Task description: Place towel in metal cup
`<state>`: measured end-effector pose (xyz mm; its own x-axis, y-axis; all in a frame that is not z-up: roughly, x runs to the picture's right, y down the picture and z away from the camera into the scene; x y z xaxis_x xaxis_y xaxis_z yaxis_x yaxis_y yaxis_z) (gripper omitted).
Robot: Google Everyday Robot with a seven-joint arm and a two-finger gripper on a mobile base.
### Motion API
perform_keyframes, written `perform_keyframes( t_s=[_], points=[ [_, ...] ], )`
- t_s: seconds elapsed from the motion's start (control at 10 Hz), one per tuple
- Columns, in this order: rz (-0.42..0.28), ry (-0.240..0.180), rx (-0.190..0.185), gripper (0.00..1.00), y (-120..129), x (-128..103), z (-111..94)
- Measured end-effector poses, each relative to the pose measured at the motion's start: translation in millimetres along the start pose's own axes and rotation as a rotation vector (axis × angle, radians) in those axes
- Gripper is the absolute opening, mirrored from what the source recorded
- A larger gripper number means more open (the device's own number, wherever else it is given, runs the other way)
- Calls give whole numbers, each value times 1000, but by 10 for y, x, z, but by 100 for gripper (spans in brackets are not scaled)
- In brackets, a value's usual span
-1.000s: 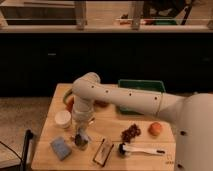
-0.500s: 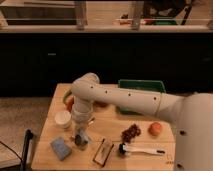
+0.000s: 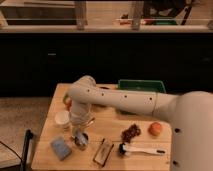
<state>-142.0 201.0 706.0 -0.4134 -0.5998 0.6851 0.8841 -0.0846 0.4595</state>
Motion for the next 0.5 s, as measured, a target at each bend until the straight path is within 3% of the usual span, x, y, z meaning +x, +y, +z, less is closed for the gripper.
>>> perform_keyframes(
  t_s=[0.3, 0.5],
  points=[
    [68, 32, 12, 2, -52, 39, 43],
    [96, 38, 15, 18, -44, 50, 61]
  ],
)
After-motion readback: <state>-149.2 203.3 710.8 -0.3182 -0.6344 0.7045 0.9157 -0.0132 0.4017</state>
